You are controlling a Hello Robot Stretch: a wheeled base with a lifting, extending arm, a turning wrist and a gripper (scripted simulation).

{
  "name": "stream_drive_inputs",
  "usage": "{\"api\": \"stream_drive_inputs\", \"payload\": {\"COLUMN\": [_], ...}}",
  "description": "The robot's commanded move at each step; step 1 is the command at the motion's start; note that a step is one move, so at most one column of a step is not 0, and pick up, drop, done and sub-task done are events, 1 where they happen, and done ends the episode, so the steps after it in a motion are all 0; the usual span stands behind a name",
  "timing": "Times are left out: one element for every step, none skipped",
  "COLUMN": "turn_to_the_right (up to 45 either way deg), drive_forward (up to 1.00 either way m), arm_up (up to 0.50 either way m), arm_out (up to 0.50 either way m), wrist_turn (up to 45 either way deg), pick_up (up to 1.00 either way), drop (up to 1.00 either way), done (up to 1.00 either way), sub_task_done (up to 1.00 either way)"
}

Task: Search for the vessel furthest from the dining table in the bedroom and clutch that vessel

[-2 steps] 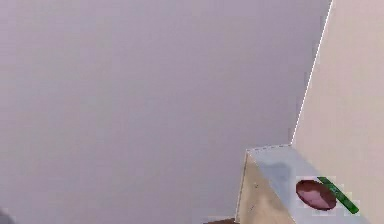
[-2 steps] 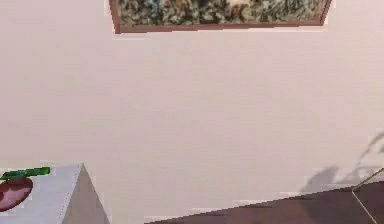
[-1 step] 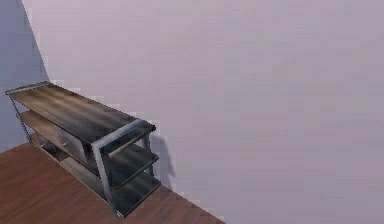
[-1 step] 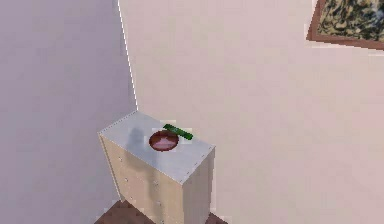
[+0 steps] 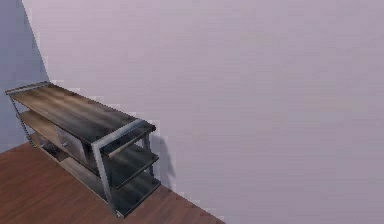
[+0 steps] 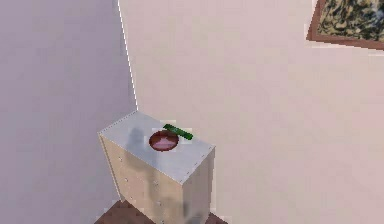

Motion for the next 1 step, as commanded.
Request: {"api": "stream_drive_inputs", "payload": {"turn_to_the_right": [0.0], "drive_forward": [0.00], "arm_up": [0.30], "arm_out": [0.00], "wrist_turn": [0.0], "pick_up": [0.00], "drop": [0.00], "done": [0.00], "sub_task_done": [0.00]}}
